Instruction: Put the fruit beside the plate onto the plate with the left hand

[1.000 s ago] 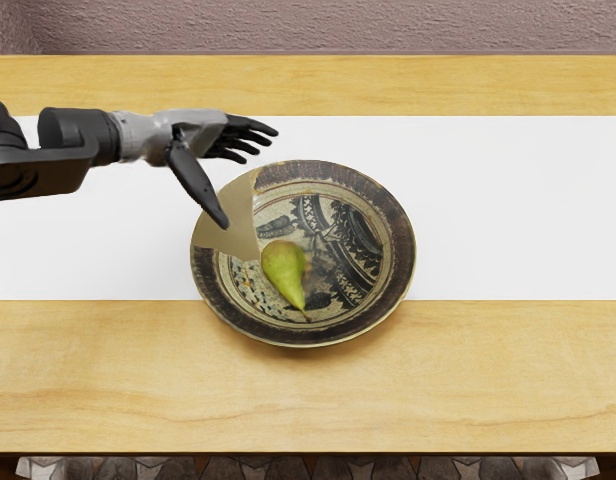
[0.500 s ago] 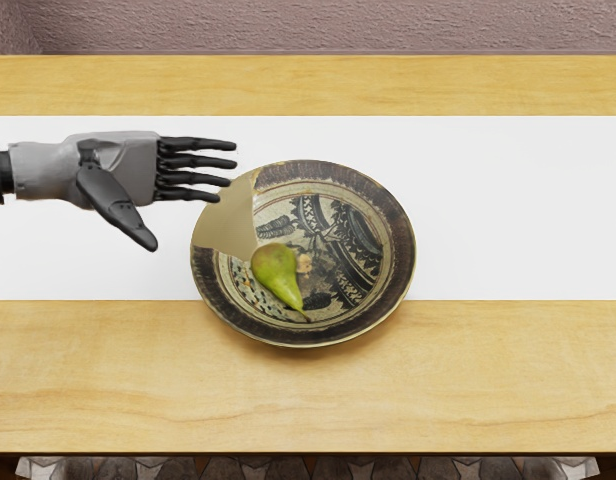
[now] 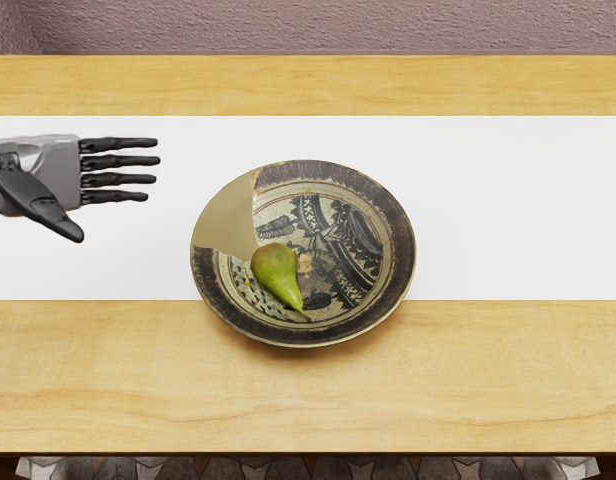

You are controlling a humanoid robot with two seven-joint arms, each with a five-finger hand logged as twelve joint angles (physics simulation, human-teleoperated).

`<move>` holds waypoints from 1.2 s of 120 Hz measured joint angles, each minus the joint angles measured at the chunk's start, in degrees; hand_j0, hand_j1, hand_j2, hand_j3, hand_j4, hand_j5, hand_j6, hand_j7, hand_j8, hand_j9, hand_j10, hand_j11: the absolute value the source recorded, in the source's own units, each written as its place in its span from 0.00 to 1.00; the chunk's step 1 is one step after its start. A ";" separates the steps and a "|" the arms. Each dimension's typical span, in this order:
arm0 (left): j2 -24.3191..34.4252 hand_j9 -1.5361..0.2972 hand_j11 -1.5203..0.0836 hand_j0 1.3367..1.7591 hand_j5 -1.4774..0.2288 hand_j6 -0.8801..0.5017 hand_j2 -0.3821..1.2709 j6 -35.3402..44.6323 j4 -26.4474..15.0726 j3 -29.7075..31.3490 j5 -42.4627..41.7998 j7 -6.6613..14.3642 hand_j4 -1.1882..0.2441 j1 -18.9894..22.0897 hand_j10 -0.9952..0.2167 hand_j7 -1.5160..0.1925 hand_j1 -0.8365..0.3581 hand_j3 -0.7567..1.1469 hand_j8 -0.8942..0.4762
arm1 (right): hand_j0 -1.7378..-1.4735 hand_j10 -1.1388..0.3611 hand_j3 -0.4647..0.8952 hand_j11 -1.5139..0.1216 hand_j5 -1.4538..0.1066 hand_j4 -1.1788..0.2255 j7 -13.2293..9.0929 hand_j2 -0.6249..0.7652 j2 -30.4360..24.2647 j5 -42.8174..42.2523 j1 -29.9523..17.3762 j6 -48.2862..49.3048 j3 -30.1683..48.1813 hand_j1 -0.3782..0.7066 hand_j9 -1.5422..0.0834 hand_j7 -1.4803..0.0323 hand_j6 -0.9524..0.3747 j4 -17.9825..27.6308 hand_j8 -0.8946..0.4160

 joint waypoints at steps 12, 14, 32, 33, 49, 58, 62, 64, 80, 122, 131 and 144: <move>0.15 0.82 0.93 0.76 0.85 0.62 0.23 0.00 0.37 0.21 0.03 0.24 0.82 -0.08 0.80 0.87 0.97 0.40 0.64 | 0.30 0.76 0.34 0.93 0.93 0.84 0.00 0.45 0.00 0.00 0.00 0.00 0.00 0.03 0.95 0.98 0.72 0.00 0.68; 0.16 0.82 0.93 0.76 0.85 0.62 0.23 0.00 0.42 0.23 0.04 0.26 0.82 -0.09 0.80 0.87 0.97 0.40 0.64 | 0.30 0.76 0.34 0.93 0.93 0.84 0.00 0.45 0.00 0.00 0.00 0.00 0.00 0.03 0.95 0.98 0.72 0.00 0.68; 0.16 0.82 0.93 0.76 0.85 0.62 0.23 0.00 0.65 0.31 0.06 0.36 0.82 -0.09 0.81 0.87 0.97 0.40 0.64 | 0.30 0.76 0.34 0.93 0.93 0.84 0.00 0.45 0.00 0.00 0.00 0.00 0.00 0.03 0.95 0.98 0.72 0.00 0.68; 0.16 0.82 0.93 0.76 0.85 0.62 0.23 0.00 0.66 0.31 0.06 0.36 0.82 -0.09 0.81 0.87 0.97 0.40 0.64 | 0.30 0.76 0.34 0.93 0.93 0.84 0.00 0.45 0.00 0.00 0.00 0.00 0.00 0.03 0.95 0.98 0.72 0.00 0.68; 0.16 0.82 0.93 0.76 0.85 0.62 0.23 0.00 0.70 0.33 0.06 0.38 0.82 -0.09 0.81 0.87 0.97 0.40 0.64 | 0.30 0.76 0.34 0.93 0.93 0.84 0.00 0.45 0.00 0.00 0.00 0.00 0.00 0.03 0.95 0.98 0.72 0.00 0.68; 0.16 0.82 0.93 0.76 0.85 0.62 0.23 0.00 0.71 0.34 0.06 0.38 0.82 -0.09 0.81 0.87 0.97 0.40 0.64 | 0.30 0.76 0.34 0.93 0.93 0.84 0.00 0.45 0.00 0.00 0.00 0.00 0.00 0.03 0.95 0.98 0.72 0.00 0.68; 0.16 0.82 0.93 0.76 0.85 0.62 0.23 0.00 0.72 0.34 0.06 0.39 0.82 -0.09 0.81 0.87 0.97 0.40 0.64 | 0.30 0.76 0.34 0.93 0.93 0.84 0.00 0.45 0.00 0.00 0.00 0.00 0.00 0.03 0.95 0.98 0.72 0.00 0.68; 0.16 0.82 0.93 0.76 0.85 0.62 0.23 0.00 0.72 0.34 0.06 0.39 0.82 -0.09 0.81 0.87 0.97 0.40 0.64 | 0.30 0.76 0.34 0.93 0.93 0.84 0.00 0.45 0.00 0.00 0.00 0.00 0.00 0.03 0.95 0.98 0.72 0.00 0.68; 0.16 0.82 0.93 0.76 0.85 0.62 0.23 0.00 0.72 0.34 0.06 0.39 0.82 -0.09 0.81 0.87 0.97 0.40 0.64 | 0.30 0.76 0.34 0.93 0.93 0.84 0.00 0.45 0.00 0.00 0.00 0.00 0.00 0.03 0.95 0.98 0.72 0.00 0.68; 0.16 0.82 0.93 0.76 0.85 0.62 0.23 0.00 0.72 0.34 0.06 0.39 0.82 -0.09 0.81 0.87 0.97 0.40 0.64 | 0.30 0.76 0.34 0.93 0.93 0.84 0.00 0.45 0.00 0.00 0.00 0.00 0.00 0.03 0.95 0.98 0.72 0.00 0.68; 0.16 0.82 0.93 0.76 0.85 0.62 0.23 0.00 0.72 0.34 0.06 0.39 0.82 -0.09 0.81 0.87 0.97 0.40 0.64 | 0.30 0.76 0.34 0.93 0.93 0.84 0.00 0.45 0.00 0.00 0.00 0.00 0.00 0.03 0.95 0.98 0.72 0.00 0.68; 0.16 0.82 0.93 0.76 0.85 0.62 0.23 0.00 0.72 0.34 0.06 0.39 0.82 -0.09 0.81 0.87 0.97 0.40 0.64 | 0.30 0.76 0.34 0.93 0.93 0.84 0.00 0.45 0.00 0.00 0.00 0.00 0.00 0.03 0.95 0.98 0.72 0.00 0.68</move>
